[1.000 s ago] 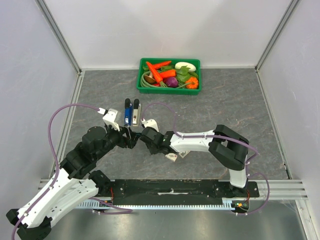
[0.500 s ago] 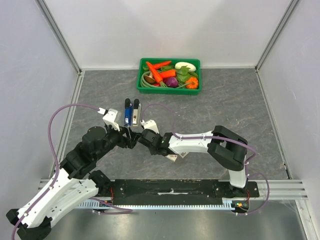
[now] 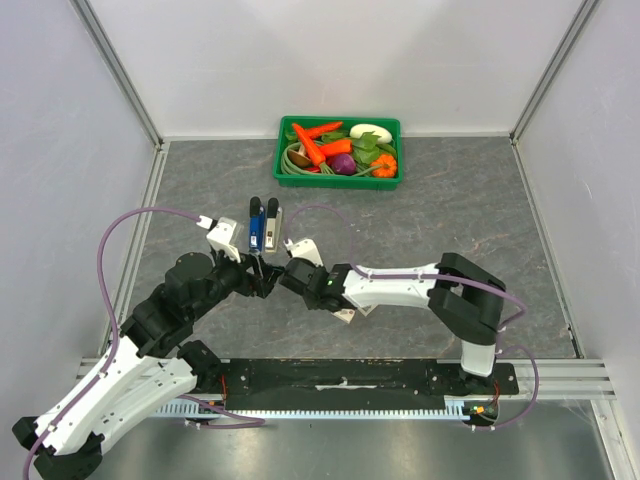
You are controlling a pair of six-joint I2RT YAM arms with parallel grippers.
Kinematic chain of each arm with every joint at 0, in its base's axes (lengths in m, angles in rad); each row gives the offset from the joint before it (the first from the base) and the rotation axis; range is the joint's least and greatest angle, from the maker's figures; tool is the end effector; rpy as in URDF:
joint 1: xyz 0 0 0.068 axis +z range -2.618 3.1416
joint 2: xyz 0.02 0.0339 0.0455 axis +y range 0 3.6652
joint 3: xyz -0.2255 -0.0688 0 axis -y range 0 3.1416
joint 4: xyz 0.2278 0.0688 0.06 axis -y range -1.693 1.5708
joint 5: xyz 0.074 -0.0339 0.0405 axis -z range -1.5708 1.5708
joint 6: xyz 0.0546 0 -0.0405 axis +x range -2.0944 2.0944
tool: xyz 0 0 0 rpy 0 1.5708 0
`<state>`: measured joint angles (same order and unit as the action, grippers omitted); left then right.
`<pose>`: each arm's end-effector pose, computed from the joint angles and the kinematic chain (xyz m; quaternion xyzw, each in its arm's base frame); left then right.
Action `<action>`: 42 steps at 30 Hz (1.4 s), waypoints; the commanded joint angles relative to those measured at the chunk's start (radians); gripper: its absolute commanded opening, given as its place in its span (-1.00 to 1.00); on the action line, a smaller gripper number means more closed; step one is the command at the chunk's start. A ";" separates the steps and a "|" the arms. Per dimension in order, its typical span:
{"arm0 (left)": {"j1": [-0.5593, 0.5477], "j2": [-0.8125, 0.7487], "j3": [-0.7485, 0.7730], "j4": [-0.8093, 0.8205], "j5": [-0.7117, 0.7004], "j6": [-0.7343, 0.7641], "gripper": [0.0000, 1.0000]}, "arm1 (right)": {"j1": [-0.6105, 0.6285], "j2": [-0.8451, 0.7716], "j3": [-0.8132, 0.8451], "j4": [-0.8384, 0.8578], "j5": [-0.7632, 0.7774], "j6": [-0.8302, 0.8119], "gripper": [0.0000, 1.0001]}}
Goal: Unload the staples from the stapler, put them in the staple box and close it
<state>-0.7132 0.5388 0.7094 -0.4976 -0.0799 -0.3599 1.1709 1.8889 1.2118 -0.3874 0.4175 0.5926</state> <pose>0.1257 -0.1029 0.2858 0.1198 0.8036 -0.2697 0.5169 0.1628 0.3283 0.1234 -0.2203 0.9226 0.0616 0.3106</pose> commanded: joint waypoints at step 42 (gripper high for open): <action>-0.006 0.062 -0.005 0.034 0.035 -0.001 0.59 | -0.122 -0.537 -0.443 -0.071 0.075 0.027 -0.57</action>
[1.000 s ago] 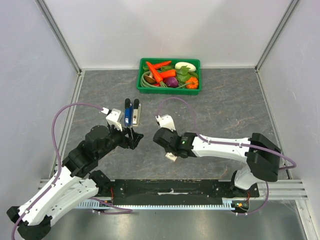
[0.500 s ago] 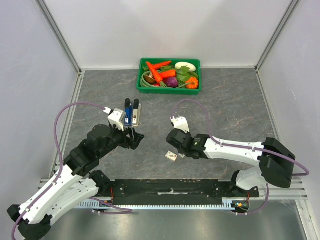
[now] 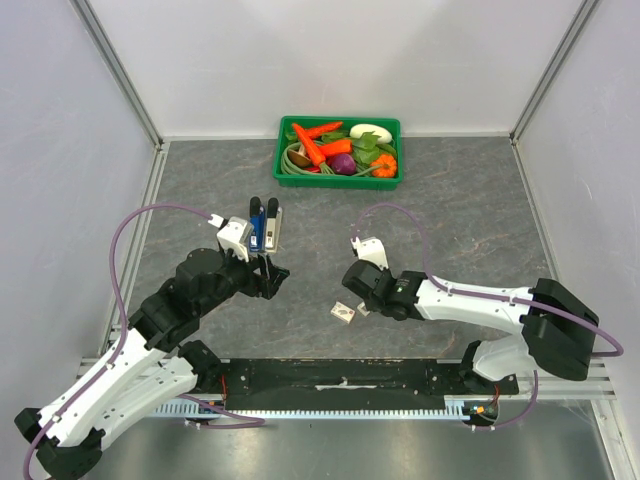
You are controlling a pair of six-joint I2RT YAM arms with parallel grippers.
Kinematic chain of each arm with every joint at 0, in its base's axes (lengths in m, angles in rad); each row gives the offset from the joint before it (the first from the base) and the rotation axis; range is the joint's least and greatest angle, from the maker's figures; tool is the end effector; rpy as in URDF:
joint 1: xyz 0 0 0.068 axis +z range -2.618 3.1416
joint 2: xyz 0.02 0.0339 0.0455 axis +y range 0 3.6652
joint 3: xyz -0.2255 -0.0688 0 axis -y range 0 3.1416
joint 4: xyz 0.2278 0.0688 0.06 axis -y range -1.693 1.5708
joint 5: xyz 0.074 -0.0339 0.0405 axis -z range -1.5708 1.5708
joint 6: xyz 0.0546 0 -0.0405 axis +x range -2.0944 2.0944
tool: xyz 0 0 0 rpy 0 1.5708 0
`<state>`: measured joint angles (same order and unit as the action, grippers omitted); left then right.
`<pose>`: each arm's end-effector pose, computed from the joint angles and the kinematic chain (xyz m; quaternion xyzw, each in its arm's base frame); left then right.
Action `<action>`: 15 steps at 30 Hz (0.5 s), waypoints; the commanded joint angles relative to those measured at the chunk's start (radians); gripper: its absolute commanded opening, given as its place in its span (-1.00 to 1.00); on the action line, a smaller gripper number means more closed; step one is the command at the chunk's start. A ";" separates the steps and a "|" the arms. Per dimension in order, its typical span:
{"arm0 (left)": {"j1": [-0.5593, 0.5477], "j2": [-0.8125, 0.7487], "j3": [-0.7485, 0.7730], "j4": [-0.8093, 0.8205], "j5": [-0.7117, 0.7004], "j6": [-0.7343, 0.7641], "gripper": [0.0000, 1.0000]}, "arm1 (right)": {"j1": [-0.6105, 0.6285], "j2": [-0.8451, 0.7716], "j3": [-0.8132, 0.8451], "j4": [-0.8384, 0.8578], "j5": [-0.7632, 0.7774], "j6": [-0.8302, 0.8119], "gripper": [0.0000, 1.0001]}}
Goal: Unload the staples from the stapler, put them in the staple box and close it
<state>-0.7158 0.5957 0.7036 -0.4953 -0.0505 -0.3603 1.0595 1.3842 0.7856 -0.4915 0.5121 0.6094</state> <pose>0.1319 -0.1110 0.2757 0.1328 0.8191 -0.2678 0.4895 0.1488 0.2105 0.1485 -0.1509 0.9294 0.0054 0.3369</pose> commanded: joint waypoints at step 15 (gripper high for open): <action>-0.007 0.001 -0.003 0.027 0.005 -0.002 0.59 | -0.020 0.007 -0.055 0.113 -0.101 0.012 -0.57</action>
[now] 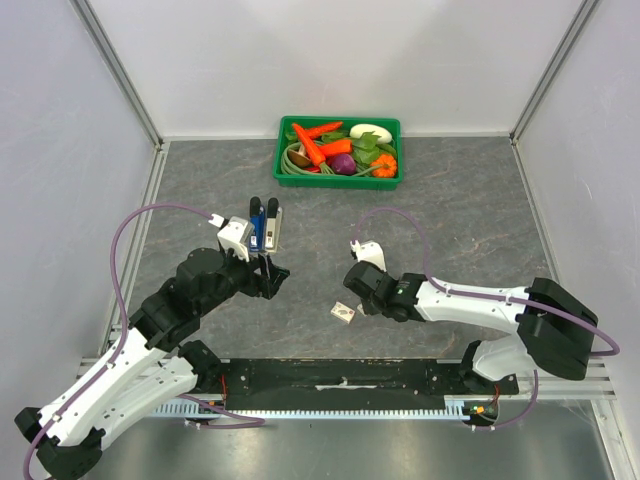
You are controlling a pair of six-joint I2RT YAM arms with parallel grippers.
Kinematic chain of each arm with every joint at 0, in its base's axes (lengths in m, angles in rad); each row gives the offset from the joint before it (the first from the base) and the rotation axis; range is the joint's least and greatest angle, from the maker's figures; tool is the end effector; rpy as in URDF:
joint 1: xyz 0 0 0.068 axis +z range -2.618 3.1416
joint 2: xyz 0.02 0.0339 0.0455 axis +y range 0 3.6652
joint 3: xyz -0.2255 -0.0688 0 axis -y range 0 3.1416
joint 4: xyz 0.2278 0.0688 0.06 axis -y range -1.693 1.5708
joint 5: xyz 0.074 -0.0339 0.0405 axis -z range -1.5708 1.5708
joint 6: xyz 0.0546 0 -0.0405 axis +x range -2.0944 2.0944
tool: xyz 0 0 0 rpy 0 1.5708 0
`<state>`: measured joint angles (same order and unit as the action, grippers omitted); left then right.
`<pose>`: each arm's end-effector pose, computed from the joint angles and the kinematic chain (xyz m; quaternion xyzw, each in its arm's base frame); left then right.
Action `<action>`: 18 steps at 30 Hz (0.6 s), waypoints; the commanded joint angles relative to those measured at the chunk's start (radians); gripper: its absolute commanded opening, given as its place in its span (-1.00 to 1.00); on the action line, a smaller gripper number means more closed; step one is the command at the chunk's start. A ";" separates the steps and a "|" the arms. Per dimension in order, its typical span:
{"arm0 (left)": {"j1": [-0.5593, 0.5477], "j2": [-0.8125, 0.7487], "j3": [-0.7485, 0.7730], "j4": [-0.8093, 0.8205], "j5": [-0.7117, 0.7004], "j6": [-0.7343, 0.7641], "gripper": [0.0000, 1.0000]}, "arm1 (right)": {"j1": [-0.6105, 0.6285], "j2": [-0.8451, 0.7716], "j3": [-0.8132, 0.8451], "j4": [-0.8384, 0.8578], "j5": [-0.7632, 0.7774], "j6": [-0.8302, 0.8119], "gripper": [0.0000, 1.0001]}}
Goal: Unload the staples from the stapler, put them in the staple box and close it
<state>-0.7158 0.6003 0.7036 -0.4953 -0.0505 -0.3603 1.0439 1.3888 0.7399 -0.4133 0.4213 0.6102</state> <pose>0.1324 -0.1115 0.2749 0.1331 0.8204 -0.2667 0.4879 0.1487 0.2111 0.1373 -0.1523 0.9356 0.0440 0.3155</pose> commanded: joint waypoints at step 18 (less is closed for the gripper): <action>-0.004 -0.002 -0.006 0.027 0.009 -0.006 0.59 | -0.010 0.029 -0.025 0.060 -0.012 0.016 -0.51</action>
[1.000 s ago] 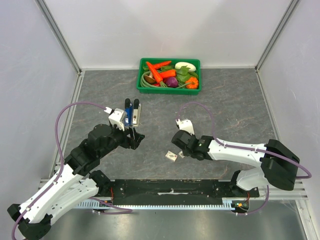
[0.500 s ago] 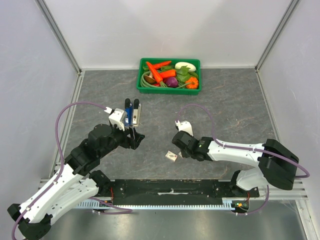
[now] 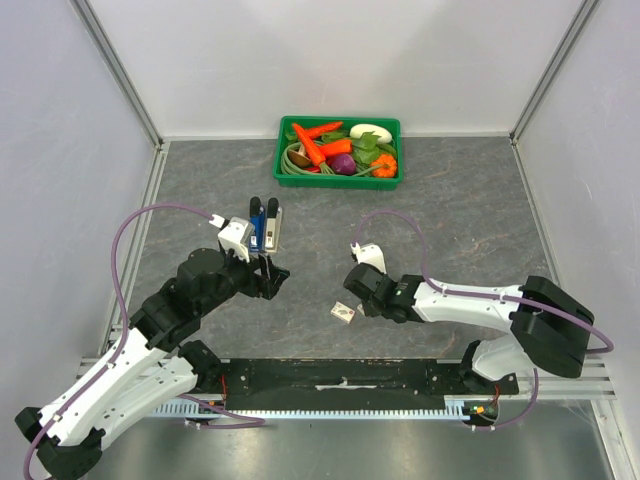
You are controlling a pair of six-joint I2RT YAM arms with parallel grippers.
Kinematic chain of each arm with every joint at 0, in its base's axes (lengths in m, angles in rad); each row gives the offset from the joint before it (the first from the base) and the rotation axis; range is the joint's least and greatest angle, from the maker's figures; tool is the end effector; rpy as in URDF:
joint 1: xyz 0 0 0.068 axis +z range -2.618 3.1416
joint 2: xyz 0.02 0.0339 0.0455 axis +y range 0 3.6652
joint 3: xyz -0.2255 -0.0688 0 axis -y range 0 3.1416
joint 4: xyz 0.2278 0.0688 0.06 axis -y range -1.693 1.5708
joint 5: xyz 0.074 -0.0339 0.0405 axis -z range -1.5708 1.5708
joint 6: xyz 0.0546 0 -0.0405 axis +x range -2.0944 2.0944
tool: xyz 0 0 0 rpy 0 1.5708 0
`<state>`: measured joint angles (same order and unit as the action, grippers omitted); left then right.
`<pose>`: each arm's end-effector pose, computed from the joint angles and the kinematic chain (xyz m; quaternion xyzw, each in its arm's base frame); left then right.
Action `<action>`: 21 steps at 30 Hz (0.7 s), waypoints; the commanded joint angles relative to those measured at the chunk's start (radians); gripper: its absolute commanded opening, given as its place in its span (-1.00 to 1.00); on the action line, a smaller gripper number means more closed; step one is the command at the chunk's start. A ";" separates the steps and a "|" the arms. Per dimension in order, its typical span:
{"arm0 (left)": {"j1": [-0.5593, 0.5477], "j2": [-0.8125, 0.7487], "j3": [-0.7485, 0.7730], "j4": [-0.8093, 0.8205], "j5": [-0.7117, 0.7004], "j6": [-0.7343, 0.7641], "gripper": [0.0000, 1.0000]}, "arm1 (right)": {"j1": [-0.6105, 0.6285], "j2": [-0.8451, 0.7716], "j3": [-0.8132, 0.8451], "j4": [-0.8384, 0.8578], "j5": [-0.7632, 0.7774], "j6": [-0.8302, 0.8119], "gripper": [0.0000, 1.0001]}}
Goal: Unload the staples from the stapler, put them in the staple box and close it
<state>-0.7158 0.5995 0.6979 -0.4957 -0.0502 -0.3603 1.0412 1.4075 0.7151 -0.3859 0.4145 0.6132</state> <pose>0.1324 -0.1116 0.2731 0.1335 0.8218 -0.2657 0.4860 0.1481 0.2095 0.1275 -0.1525 0.9381 0.0405 0.3084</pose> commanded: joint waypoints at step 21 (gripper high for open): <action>-0.004 0.075 -0.015 0.068 0.087 -0.025 0.59 | -0.036 -0.107 0.049 -0.054 0.041 -0.035 -0.23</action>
<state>-0.7158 0.6426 0.6964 -0.4915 -0.0296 -0.3611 1.0279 1.3502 0.7258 -0.4068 0.4110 0.6018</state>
